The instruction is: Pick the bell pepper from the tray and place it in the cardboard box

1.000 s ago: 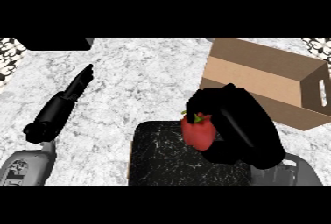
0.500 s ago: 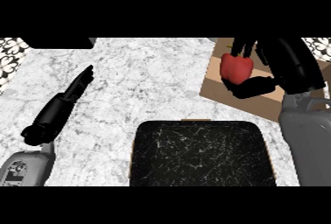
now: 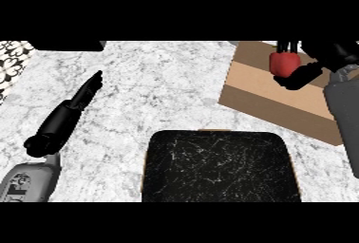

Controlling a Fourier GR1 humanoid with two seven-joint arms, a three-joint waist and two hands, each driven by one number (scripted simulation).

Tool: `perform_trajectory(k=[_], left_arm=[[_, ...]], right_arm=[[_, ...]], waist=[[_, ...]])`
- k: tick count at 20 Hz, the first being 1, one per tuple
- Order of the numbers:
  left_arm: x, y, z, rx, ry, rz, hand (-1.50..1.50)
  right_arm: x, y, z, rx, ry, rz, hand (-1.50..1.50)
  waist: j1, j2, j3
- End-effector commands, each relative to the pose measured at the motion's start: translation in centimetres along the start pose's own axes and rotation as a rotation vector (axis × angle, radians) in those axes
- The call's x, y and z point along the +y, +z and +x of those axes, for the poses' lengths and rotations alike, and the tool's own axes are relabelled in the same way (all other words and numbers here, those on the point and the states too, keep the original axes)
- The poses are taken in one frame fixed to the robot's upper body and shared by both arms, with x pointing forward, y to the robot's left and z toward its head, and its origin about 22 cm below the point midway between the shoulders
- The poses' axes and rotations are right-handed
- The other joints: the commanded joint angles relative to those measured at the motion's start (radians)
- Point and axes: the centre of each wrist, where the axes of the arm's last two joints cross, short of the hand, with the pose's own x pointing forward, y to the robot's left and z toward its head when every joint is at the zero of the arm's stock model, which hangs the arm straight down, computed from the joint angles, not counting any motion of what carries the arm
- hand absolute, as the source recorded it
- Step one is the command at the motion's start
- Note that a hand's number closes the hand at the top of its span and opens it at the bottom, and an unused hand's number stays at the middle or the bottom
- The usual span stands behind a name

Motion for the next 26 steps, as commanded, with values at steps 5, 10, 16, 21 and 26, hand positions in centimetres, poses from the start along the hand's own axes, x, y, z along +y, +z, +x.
perform_trajectory(k=[5, 10, 16, 21, 26], left_arm=[[-0.2, -0.9, 0.0, -0.021, -0.013, -0.021, 0.0], [-0.7, -0.2, -0.3, 0.003, -0.013, -0.005, 0.0], [-1.2, -1.5, 0.6, 0.005, 0.006, 0.007, 0.0], [0.0, -1.6, 1.0, -0.007, -0.012, 0.009, 0.0], [0.0, -0.8, 1.1, -0.02, -0.003, 0.012, 0.0]], right_arm=[[1.5, -1.8, -5.4, 0.052, 0.08, 0.279, 1.5], [0.3, -1.5, -8.3, 0.03, 0.035, 0.434, -1.5], [-0.5, -1.9, -8.9, -0.177, -0.124, 0.323, -1.5], [0.5, -3.3, -8.1, -0.271, -0.719, 0.085, -1.5], [0.9, -1.2, -12.4, -0.094, -1.039, -0.057, -1.5]], waist=[[0.007, 0.004, 0.0], [0.005, 0.0, 0.001], [-0.001, 0.0, 0.001], [-0.012, -0.008, 0.003], [0.002, -0.001, 0.002]])
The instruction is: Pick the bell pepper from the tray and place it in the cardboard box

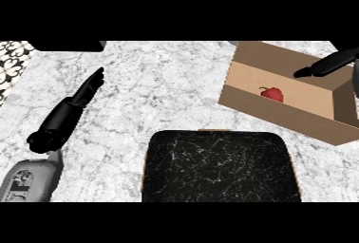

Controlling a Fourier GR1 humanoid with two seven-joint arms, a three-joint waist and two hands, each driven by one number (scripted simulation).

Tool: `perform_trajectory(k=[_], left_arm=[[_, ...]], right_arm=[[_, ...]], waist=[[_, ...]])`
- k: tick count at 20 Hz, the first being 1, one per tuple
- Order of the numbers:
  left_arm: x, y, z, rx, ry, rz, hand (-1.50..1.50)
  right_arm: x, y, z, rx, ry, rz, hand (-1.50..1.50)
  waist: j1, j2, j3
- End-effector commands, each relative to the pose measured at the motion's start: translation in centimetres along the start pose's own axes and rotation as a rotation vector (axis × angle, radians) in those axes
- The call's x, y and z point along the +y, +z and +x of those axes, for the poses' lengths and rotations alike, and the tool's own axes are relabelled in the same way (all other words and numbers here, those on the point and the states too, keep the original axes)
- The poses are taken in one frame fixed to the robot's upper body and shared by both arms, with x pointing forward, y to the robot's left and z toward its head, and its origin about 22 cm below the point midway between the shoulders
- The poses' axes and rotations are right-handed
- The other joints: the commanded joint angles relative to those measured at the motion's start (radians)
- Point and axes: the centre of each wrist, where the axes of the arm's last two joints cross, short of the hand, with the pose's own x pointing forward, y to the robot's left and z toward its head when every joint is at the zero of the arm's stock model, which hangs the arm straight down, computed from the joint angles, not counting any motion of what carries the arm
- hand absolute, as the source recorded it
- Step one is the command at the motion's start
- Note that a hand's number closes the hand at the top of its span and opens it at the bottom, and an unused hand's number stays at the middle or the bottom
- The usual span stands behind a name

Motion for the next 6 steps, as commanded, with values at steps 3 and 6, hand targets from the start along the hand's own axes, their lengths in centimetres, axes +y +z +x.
perform_trajectory(k=[3, 6], left_arm=[[-0.7, -0.3, -0.1, -0.014, 0.001, -0.018, 0.0], [-0.1, -0.7, 0.1, -0.041, 0.002, -0.018, 0.0]], right_arm=[[-2.9, 1.3, -0.3, 0.054, -0.292, -0.188, -1.5], [-4.8, 3.7, -1.2, 0.05, -0.289, -0.271, -1.5]], waist=[[0.015, 0.011, -0.001], [0.027, 0.018, 0.001]])
